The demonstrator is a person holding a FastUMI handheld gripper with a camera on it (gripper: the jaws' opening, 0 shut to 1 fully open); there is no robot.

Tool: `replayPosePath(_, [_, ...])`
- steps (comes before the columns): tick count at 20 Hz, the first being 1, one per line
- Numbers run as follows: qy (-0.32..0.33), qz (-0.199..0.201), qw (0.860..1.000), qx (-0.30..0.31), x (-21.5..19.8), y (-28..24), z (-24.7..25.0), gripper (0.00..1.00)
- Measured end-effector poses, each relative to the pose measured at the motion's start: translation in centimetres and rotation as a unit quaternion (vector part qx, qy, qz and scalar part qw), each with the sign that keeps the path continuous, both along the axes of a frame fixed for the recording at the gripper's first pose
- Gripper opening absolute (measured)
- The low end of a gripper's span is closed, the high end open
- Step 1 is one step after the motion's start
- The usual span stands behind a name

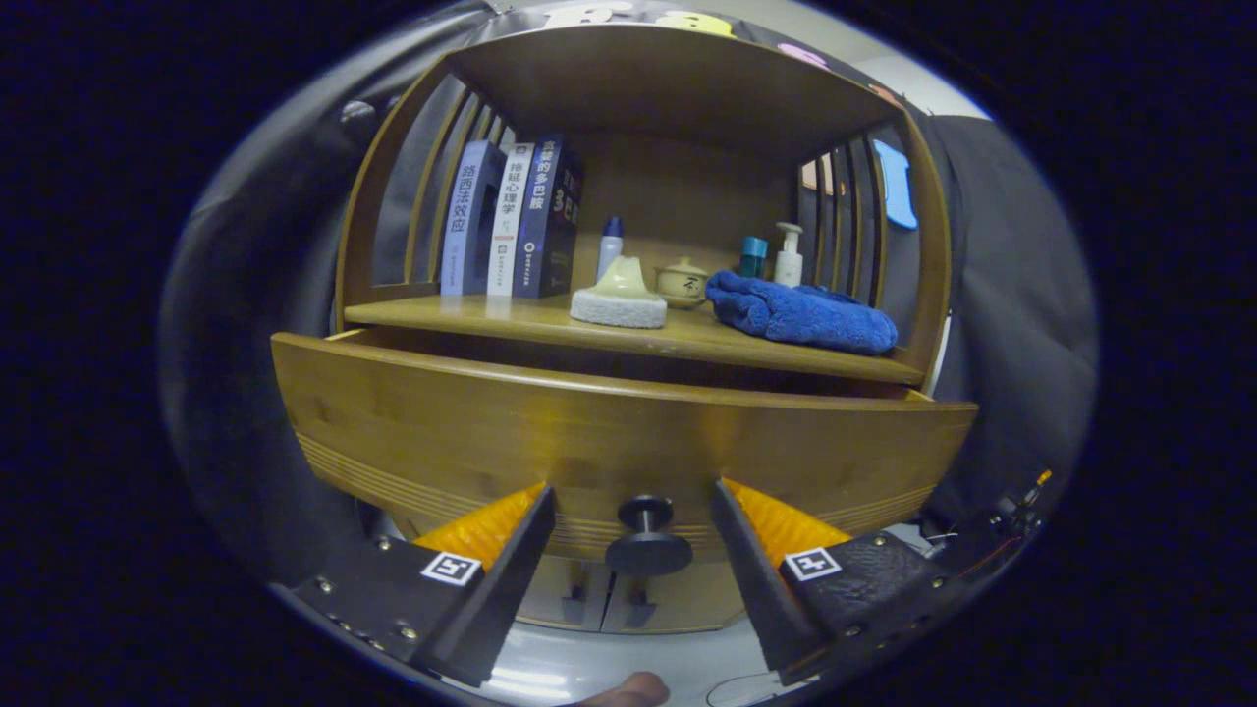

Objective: Pull open the drawer, take out the items inside it, and place them on the countertop above the cabinet.

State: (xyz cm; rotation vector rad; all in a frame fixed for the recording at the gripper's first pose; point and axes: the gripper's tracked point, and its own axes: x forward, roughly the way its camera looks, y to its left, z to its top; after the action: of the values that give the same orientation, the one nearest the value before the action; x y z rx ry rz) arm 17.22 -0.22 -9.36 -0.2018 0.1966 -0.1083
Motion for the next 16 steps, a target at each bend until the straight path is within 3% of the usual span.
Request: replayPosePath(16, [0.001,0.0,0.999,0.035,5.6,-0.3,0.0,0.98])
